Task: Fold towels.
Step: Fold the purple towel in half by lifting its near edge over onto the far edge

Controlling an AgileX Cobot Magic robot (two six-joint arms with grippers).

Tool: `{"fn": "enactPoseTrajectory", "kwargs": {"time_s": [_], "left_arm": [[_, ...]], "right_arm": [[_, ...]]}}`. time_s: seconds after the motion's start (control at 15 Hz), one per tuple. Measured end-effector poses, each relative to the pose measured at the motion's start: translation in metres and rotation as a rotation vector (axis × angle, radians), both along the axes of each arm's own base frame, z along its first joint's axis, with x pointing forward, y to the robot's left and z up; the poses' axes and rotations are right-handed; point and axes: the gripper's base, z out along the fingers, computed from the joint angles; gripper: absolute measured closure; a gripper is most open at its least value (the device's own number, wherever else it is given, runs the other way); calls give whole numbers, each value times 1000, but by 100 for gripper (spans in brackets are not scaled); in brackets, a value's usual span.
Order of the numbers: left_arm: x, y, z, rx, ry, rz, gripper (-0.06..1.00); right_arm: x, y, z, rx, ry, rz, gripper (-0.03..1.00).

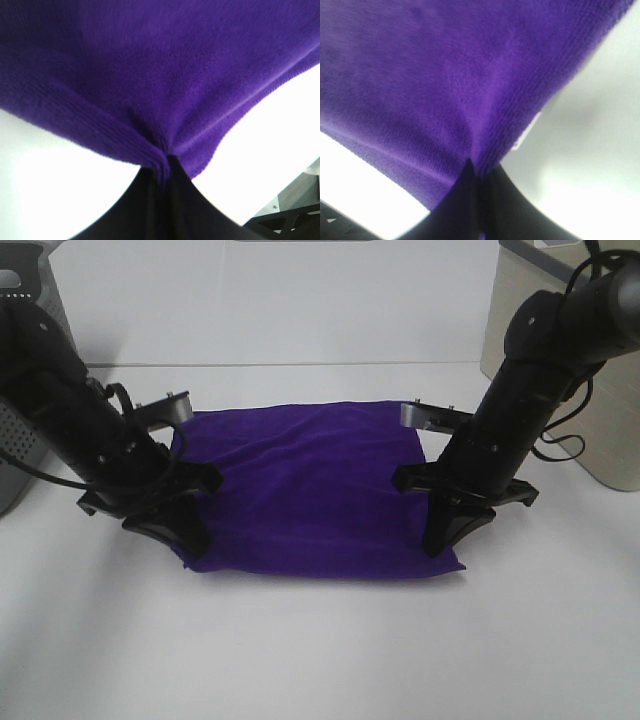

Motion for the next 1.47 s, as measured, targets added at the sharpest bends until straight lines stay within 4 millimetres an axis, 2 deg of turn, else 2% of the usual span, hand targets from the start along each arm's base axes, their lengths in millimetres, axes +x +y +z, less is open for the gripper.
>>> {"fn": "enactPoseTrajectory", "kwargs": {"time_s": [0.07, 0.2, 0.33, 0.53, 0.6, 0.67, 0.87, 1.07, 1.33, 1.47], "left_arm": [[-1, 1, 15, -6, -38, 3, 94], [-2, 2, 30, -8, -85, 11, 94], [8, 2, 47, -6, -177, 20, 94], [39, 1, 70, 0, -372, 71, 94], [51, 1, 73, -2, -409, 90, 94], [73, 2, 68, 8, -439, 100, 94], [102, -1, 55, 32, -490, 104, 94], [122, -4, 36, 47, -522, 123, 94], [138, -6, 17, 81, -525, 88, 94], [139, -5, 14, 113, -530, 52, 92]], "right_arm": [[-1, 0, 18, 14, -39, 0, 94], [3, 1, 41, 31, -112, -1, 94], [20, 4, 59, 41, -211, -1, 94], [55, 11, 84, 56, -399, -17, 94], [67, 13, 93, 61, -458, -18, 94], [89, 18, 103, 74, -542, -26, 94], [119, 27, 89, 79, -578, -29, 94], [139, 32, 56, 70, -553, -44, 94], [146, 34, 39, 64, -539, -56, 93], [147, 34, 40, 67, -548, -68, 85]]}}
